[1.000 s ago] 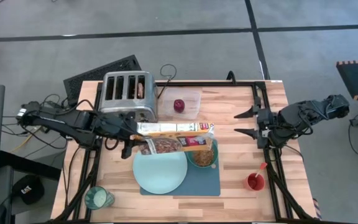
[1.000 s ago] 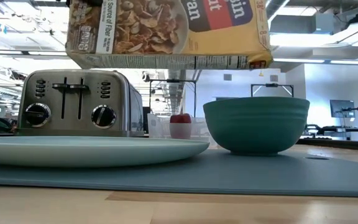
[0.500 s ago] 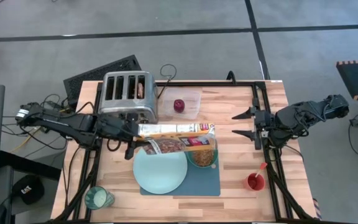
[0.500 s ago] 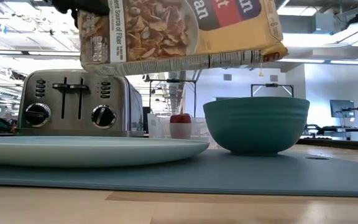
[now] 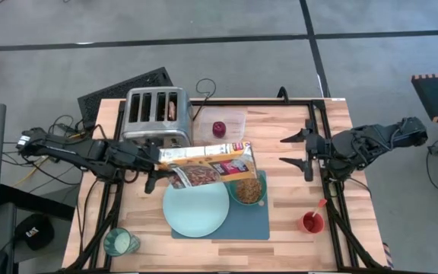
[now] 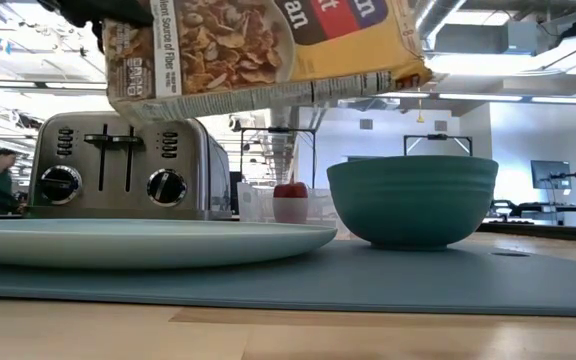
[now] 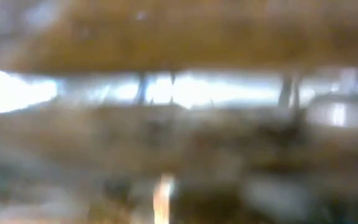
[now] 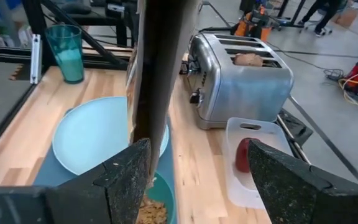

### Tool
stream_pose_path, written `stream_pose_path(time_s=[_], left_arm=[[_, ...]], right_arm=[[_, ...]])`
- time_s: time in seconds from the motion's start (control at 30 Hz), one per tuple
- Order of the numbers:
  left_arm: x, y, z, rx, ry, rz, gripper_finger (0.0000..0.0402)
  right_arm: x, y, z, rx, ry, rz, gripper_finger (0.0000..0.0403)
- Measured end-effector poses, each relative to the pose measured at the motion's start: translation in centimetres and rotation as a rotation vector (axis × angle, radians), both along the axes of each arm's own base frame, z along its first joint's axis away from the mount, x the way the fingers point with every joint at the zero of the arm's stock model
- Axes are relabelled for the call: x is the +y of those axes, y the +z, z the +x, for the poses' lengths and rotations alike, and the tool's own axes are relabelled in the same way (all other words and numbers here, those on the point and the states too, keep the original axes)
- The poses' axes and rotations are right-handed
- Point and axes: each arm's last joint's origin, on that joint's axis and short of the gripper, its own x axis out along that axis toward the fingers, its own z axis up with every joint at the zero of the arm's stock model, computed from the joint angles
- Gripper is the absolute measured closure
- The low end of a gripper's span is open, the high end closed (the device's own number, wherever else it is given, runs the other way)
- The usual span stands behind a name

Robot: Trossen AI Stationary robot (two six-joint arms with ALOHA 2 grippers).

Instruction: Arrange a breakfast setting

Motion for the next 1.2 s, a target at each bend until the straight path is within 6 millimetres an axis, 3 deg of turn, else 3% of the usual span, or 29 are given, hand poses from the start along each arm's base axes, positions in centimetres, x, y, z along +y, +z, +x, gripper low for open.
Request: stream_pose_path(time_s=[0.63, 0.97, 1.2], left_arm=[[0.1, 1.7, -0.5, -0.159, -0.007, 0.016, 0.0257], [0.1, 3.0, -0.4, -0.293, -0.017, 0.04, 0.0257], [0.1, 4.5, -0.3, -0.445, -0.023, 0.08, 0.0257]], right_arm=[[0.1, 0.9, 0.9, -0.092, 0.018, -0.062, 0.0107], [-0.4, 3.8, -0.7, -0.309, 0.017, -0.063, 0.0107], [-0.5, 3.4, -1.0, -0.274, 0.021, -0.07, 0.0107]])
